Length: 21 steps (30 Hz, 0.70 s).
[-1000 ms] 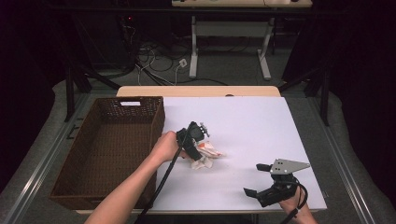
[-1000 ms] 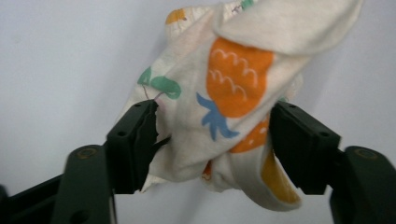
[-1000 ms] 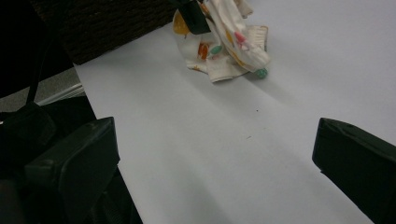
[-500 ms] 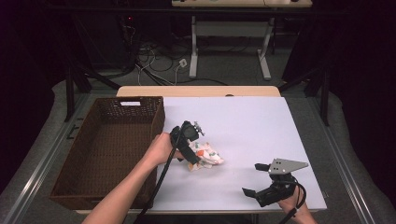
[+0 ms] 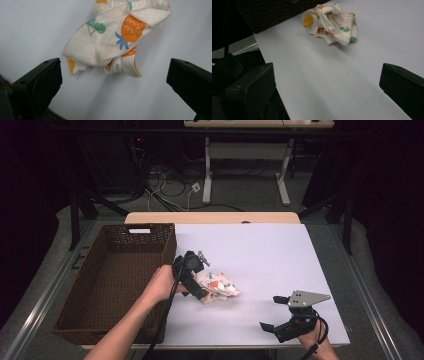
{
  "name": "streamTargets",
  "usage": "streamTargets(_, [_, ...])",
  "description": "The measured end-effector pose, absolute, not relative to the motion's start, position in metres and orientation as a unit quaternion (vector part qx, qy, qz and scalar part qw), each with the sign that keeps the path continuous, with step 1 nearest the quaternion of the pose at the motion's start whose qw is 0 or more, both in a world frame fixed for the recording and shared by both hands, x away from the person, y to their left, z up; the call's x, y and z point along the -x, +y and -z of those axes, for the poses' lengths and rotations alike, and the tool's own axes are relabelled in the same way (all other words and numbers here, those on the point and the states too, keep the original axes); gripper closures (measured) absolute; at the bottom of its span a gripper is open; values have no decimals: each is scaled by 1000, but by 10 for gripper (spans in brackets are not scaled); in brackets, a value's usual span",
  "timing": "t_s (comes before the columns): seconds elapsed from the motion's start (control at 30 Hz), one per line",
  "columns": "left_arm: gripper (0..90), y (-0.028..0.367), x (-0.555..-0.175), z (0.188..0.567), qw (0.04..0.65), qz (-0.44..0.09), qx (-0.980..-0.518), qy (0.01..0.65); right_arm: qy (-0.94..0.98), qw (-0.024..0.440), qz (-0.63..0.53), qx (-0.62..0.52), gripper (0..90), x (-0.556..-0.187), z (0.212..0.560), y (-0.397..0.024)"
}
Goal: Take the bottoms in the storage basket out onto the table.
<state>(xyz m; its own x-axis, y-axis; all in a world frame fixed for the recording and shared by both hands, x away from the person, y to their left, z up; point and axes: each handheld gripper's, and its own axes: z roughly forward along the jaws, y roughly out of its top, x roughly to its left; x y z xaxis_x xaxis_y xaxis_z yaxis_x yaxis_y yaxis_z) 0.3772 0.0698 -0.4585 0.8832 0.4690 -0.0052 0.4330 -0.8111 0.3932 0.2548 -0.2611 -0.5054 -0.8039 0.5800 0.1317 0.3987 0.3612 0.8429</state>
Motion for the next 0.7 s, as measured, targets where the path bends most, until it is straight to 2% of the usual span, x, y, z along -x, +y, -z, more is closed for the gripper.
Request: streamTargets(0.7, [3, 98, -357, 441, 196, -68, -948, 243, 822, 93, -477, -299, 1, -256, 507, -260])
